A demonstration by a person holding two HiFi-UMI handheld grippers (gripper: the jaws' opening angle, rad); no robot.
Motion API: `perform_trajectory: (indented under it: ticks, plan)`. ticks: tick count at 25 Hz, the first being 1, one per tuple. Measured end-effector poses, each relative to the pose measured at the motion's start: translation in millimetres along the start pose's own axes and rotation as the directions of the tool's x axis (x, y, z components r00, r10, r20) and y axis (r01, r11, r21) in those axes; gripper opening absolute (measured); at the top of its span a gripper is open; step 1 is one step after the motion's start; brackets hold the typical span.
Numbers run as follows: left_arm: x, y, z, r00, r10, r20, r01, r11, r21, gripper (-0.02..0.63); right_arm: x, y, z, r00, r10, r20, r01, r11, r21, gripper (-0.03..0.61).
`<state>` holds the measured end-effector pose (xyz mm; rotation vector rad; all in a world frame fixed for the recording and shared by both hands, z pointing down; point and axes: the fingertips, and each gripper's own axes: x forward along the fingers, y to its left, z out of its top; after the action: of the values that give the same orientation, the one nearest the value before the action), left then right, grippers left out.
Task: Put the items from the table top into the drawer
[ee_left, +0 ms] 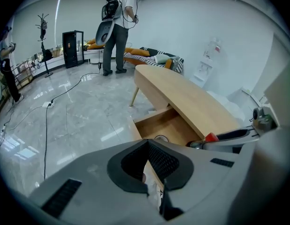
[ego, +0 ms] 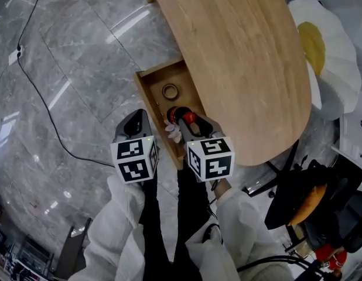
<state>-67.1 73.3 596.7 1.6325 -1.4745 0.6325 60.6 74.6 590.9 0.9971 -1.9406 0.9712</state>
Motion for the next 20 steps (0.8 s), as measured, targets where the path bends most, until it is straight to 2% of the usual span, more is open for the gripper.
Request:
perform_trajectory:
  ticks: [7, 14, 20]
  plan:
    - [5.6, 1.6, -12.5, 1.000, -0.009, -0.016, 0.009, 1.000, -0.007, -0.006, 15.3, 8.4, -6.5, 0.999, 0.017, -0.029, -0.018, 1.000, -0.007, 0.190]
    - [10.3, 15.5, -4.9, 1.000, 0.000, -0.009, -0.001, 1.000, -0.028, -0.006, 23.5, 5.6, 0.4, 0.994, 0.020, -0.110, -0.022, 1.000, -0.018, 0.190]
    - [14.4, 22.9, -1.2, 1.000, 0.004, -0.015, -0.005, 0.999, -0.051, -0.006, 40.3, 1.4, 27.4, 0.997, -0.012, -0.078, 0.012, 1.000, -0.003, 0.193]
